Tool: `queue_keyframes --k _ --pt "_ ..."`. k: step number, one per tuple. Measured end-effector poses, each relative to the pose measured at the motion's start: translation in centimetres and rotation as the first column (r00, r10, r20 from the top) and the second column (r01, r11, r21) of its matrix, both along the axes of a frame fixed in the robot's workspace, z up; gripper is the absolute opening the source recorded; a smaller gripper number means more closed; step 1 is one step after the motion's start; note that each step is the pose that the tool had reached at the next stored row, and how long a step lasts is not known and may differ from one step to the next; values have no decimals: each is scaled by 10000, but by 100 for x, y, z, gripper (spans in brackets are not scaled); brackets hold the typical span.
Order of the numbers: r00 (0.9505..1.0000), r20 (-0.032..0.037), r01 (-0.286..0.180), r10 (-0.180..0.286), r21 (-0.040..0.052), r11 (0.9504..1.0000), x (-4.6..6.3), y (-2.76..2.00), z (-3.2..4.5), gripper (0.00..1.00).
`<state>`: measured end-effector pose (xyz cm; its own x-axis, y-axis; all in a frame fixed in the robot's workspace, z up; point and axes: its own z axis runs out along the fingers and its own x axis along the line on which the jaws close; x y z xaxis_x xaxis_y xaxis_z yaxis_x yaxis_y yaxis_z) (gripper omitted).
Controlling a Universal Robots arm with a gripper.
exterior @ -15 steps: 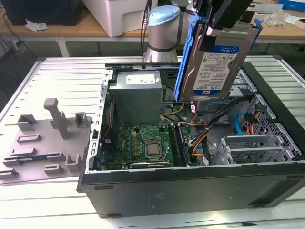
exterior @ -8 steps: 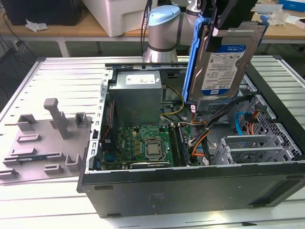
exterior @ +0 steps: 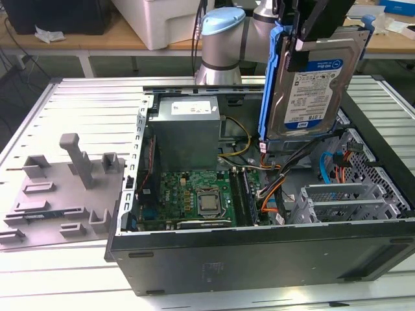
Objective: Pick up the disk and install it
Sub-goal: 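Insert the disk into the insertion slot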
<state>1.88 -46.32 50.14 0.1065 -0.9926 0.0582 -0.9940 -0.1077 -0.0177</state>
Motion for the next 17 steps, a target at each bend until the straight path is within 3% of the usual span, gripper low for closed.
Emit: queue_keyframes --k 4,7,11,17 --pt "9999 -1 144 -144 24 9999 0 -12 0 37" --pt "9979 -1 646 -646 28 9979 0 -14 -3 37" --pt "9907 -2 1363 -1363 27 9907 0 -14 -9 37" --pt "9871 -9 1602 -1602 26 9871 0 -14 -14 37"
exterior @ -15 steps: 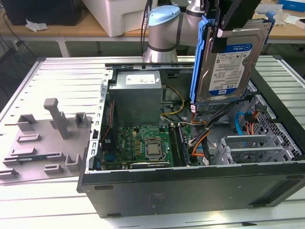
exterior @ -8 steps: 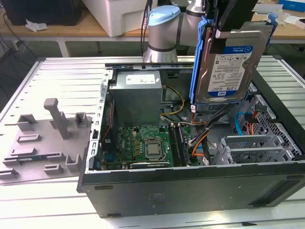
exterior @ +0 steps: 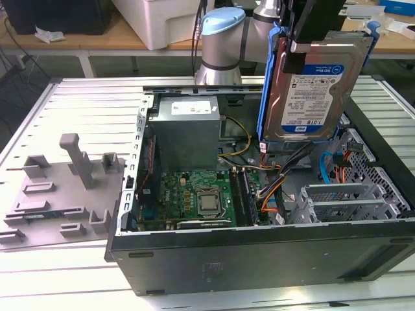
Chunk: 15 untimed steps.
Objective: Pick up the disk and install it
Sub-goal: 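Insert the disk into the insertion slot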
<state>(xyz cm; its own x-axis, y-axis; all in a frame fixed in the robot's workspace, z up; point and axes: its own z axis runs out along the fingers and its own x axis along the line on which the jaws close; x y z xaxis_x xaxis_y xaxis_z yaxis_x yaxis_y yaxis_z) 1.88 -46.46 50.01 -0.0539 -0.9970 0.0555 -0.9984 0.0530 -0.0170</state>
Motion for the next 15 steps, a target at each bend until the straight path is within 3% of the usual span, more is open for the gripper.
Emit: queue_keyframes --k 3,6,7,9,11,15 --pt "10000 -15 3 -3 0 10000 0 0 0 37" --pt "10000 -91 -16 16 25 10000 0 0 -1 37" --pt "9999 -125 -24 25 45 10000 0 0 -1 37" --pt "9993 -301 -201 203 58 9998 2 0 -4 37" --pt "9970 -376 -682 684 62 9977 3 0 -10 37" --pt "9949 -394 -923 925 66 9957 5 -3 -13 37"
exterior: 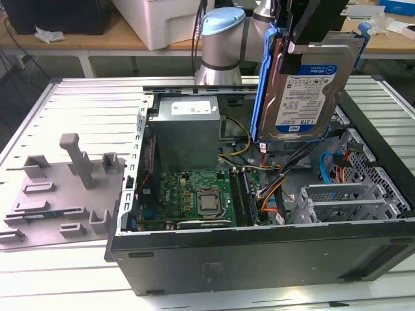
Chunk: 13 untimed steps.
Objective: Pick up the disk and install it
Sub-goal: 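Insert the disk into the insertion slot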
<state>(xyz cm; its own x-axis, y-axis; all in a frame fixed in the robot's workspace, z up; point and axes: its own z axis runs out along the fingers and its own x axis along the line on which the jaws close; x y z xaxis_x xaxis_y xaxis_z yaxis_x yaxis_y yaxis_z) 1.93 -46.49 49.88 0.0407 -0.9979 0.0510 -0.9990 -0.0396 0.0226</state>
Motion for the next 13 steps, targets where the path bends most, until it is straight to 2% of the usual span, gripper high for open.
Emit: queue_keyframes --k 13 --pt "10000 0 -1 1 6 10000 35 -19 0 37"
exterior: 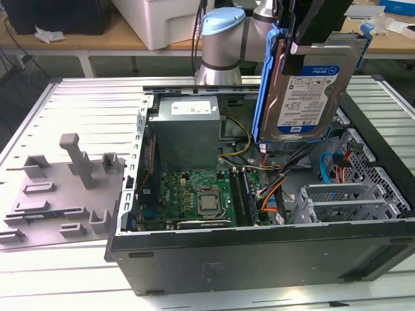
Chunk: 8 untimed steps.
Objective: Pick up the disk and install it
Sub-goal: 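Insert the disk into the insertion slot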
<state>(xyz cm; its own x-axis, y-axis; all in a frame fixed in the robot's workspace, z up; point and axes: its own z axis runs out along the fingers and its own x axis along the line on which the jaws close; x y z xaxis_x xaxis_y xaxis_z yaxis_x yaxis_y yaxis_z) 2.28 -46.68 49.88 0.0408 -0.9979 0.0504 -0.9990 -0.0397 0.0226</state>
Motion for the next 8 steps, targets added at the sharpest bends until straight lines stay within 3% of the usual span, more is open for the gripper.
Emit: queue_keyframes --k 4,8 --pt "10000 0 0 0 19 10000 41 -25 0 37" --pt "10000 0 1 -1 151 9999 77 -79 0 37"
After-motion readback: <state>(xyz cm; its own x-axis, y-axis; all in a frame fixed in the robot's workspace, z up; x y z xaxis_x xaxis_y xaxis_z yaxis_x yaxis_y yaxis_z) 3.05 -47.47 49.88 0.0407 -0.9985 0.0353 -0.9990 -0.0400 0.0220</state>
